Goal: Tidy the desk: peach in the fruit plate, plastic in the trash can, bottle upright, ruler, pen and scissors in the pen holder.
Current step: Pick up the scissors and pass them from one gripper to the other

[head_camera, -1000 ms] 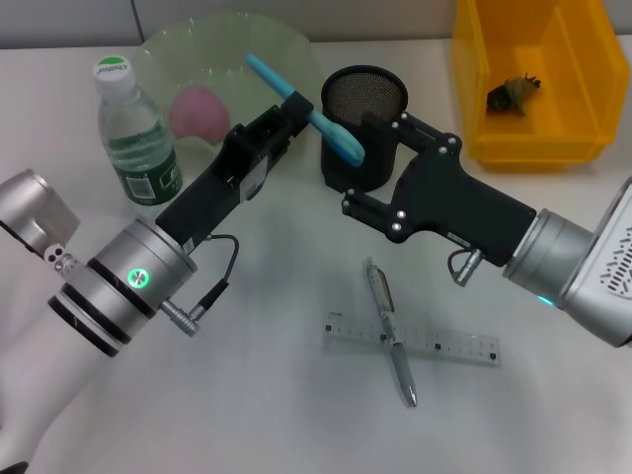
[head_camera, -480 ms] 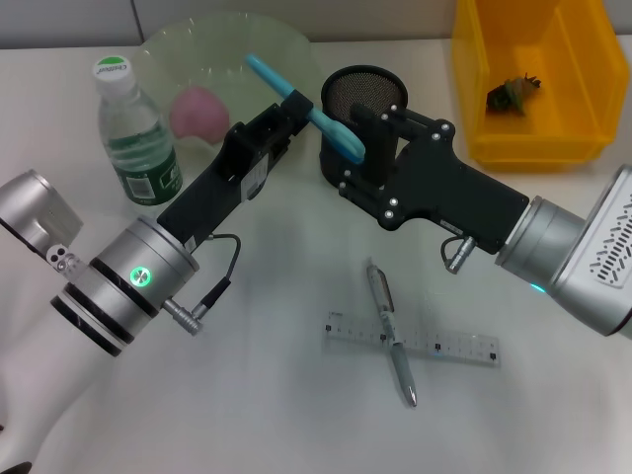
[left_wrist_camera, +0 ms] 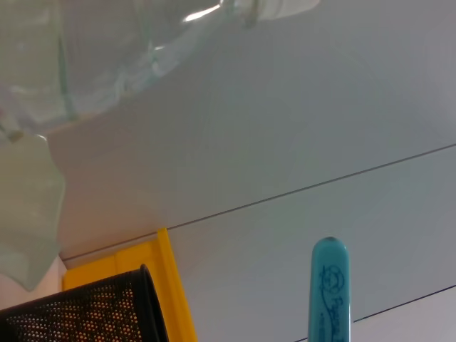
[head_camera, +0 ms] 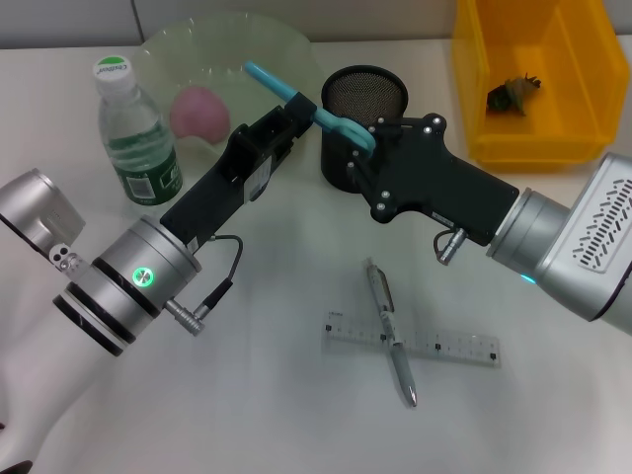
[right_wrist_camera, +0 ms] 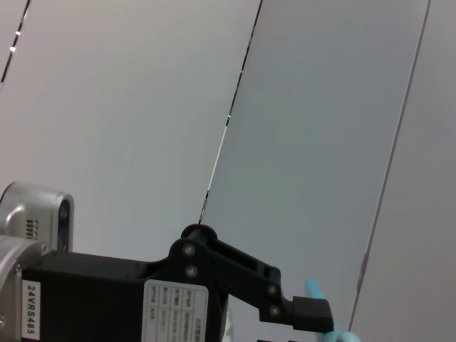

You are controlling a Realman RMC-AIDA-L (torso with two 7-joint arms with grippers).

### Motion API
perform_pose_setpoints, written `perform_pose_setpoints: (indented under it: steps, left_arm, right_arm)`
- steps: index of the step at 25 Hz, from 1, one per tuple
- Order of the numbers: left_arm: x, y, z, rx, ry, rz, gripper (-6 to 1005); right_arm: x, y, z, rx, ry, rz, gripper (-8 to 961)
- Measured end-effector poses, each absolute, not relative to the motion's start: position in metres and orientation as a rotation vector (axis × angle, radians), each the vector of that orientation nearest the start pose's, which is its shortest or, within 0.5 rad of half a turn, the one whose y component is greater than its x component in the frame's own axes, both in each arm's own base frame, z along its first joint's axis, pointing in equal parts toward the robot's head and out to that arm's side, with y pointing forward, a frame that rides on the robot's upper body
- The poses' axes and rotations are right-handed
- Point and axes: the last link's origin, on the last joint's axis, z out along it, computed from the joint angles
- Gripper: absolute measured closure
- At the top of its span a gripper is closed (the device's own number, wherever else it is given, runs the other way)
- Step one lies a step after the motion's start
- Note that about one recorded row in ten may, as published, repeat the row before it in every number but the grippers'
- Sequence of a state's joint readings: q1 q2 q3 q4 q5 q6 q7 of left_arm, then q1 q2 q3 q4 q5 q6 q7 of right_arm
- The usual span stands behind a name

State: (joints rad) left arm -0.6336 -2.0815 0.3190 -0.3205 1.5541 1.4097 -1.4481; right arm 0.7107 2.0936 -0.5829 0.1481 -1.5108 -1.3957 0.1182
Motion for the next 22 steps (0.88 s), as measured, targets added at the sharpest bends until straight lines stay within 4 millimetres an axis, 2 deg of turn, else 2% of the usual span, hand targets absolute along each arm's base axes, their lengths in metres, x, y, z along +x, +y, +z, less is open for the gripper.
perform_pose_setpoints:
  steps: [7, 11, 22]
  left_arm:
    - [-0.2254, 0.3056, -0.0909, 1.903, 1.937, 1.815, 784]
    - [-0.2259, 0.3055, -0.0899, 1.915, 1.926, 1.821, 784]
    - [-0.2282, 0.3060, -0.0876, 1.942, 1.916, 1.848, 513]
  right_arm:
    - [0.2159, 0.3240, -0.0908, -2.284, -0.053, 0.901, 866]
    - [0.2156, 0.3241, -0.0907, -2.284, -0.054, 0.904, 866]
    - [0.2182, 0.3234, -0.0882, -2.277, -0.035, 0.913, 867]
